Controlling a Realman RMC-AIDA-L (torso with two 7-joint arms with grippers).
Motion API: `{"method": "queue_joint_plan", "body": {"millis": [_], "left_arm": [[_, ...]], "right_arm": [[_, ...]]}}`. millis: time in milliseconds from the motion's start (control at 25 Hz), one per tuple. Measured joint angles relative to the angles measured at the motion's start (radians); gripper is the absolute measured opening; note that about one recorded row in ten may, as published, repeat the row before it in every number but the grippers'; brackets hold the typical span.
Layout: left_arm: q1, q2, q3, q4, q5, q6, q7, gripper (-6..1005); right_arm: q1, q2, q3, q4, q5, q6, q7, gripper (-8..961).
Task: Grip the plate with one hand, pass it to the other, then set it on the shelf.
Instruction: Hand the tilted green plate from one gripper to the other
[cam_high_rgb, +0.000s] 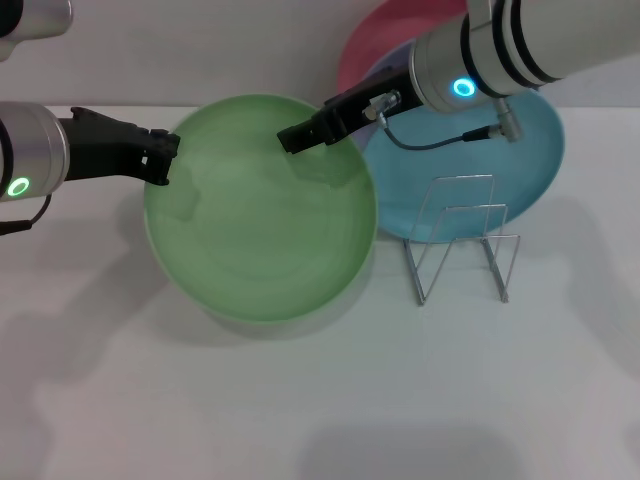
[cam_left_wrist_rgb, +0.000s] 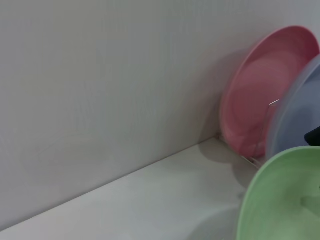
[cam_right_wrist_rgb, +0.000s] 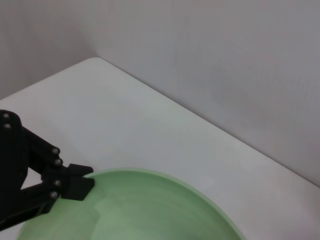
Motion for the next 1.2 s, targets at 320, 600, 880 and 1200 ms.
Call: {"method": "queue_joint_plan", "body": {"millis": [320, 600, 880, 1200], "left_arm": [[-0.003, 0.0, 0.0, 0.0, -0.001, -0.001, 0.0, 43], [-0.002, 0.0, 0.0, 0.001, -0.006, -0.001, 0.0, 44], [0.0, 0.0, -0.004, 0.002, -0.01, 0.0, 0.0, 45], [0.003, -0.001, -0.007, 0.002, -0.015, 0.001, 0.0, 47]], "right_arm": [[0.012, 0.0, -0.008, -0.046, -0.001, -0.033, -0.022, 723], [0.025, 0.001, -0.008, -0.074, 0.0, -0.038, -0.027, 659], [0.0, 0.012, -0.003, -0.053, 0.01, -0.062, -0.107, 595], [-0.041, 0.022, -0.013, 0.002, 0.004, -0.066, -0.132, 271]]}}
